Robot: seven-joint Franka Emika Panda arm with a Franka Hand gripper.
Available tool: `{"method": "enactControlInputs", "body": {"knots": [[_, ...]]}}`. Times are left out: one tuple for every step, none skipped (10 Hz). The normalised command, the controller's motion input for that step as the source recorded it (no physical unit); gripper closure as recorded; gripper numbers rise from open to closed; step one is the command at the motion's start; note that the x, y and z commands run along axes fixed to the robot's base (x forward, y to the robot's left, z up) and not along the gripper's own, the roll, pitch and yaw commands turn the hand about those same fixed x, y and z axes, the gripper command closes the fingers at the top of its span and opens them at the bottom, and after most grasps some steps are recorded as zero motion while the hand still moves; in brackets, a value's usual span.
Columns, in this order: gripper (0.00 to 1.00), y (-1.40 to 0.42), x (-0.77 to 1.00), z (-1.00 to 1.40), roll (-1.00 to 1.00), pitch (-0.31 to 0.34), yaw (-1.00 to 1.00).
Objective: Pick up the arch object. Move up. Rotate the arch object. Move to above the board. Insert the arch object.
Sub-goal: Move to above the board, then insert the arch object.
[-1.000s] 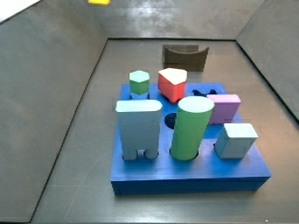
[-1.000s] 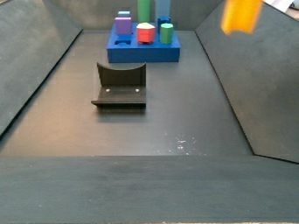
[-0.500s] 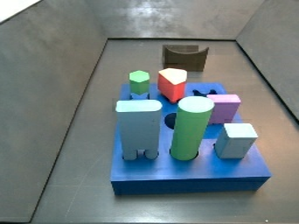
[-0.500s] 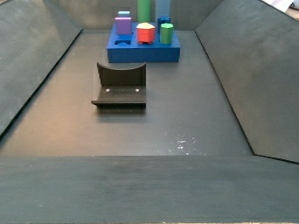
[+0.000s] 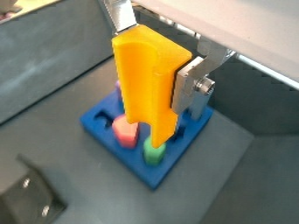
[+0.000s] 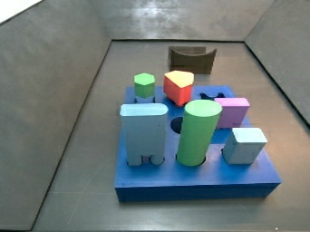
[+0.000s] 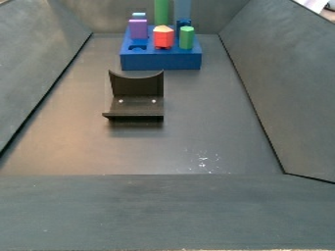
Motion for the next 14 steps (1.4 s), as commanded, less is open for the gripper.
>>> {"method": "enactControlInputs", "body": {"knots": [[1.0, -0.61, 0.39, 0.22, 0.03, 0.129, 0.01], [1.0, -0.32, 0.23, 0.12, 0.04, 0.113, 0.01], [1.0, -0.22, 0.17, 0.09, 0.04, 0.093, 0.01], [1.0, 0.13, 1.0, -0.14, 0.03, 0.054, 0.13], [1.0, 0.1, 1.0, -0.09, 0.03, 0.031, 0.11], [1.0, 0.11, 1.0, -0.05, 0.02, 0.0, 0.09], [1.0, 0.08, 1.0, 0.0, 0.06, 0.0, 0.08], [1.0, 0.04, 1.0, 0.0, 0.09, 0.0, 0.05], [1.0, 0.06, 1.0, 0.0, 0.24, 0.0, 0.0], [1.0, 0.08, 1.0, -0.04, 0.31, 0.019, 0.0], [1.0, 0.11, 1.0, -0.02, 0.34, 0.014, 0.0], [1.0, 0.11, 1.0, -0.02, 0.21, 0.0, 0.0], [1.0, 0.0, 1.0, -0.42, 0.0, -0.007, 0.0], [1.0, 0.0, 1.0, -0.53, 0.0, -0.039, 0.0]]}}
